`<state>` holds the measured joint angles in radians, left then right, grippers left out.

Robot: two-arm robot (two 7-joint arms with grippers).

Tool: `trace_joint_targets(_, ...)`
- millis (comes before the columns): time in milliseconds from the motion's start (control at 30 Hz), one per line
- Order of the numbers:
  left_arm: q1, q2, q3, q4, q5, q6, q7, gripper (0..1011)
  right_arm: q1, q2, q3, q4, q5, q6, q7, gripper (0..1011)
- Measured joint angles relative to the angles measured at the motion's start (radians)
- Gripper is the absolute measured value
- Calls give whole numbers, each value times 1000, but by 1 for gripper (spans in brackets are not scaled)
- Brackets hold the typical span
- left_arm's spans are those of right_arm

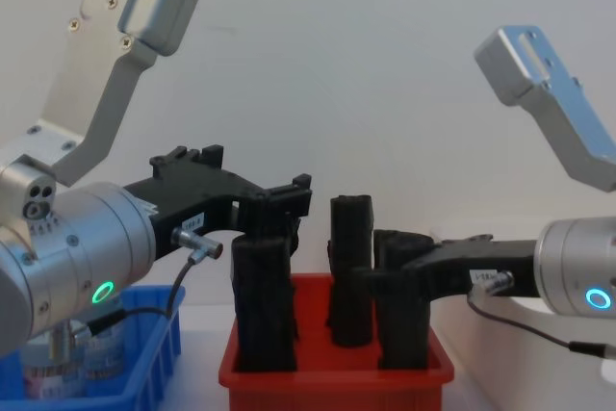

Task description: Pick the cotton swabs from the blue box and place them into the white box.

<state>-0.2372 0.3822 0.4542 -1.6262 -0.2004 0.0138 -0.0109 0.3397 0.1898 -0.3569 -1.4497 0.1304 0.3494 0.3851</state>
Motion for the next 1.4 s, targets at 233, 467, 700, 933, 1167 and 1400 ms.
trace_joint_targets(233,0,0,0,0,0,0,0,1002,2,-4,-2,5,2,3,-8,609)
trace_joint_targets(467,0,0,0,0,0,0,0,1002,2,-6,-3,7,3,4,-12,506)
trace_joint_targets(700,0,0,0,0,0,0,0,1002,3,-6,-3,9,4,5,-14,487)
trace_joint_targets(933,0,0,0,0,0,0,0,1002,3,-7,-4,10,4,5,-15,487)
trace_joint_targets(1167,0,0,0,0,0,0,0,1002,3,-8,-4,10,4,5,-15,487)
trace_joint_targets(1400,0,0,0,0,0,0,0,1002,3,-8,-4,11,4,6,-16,487)
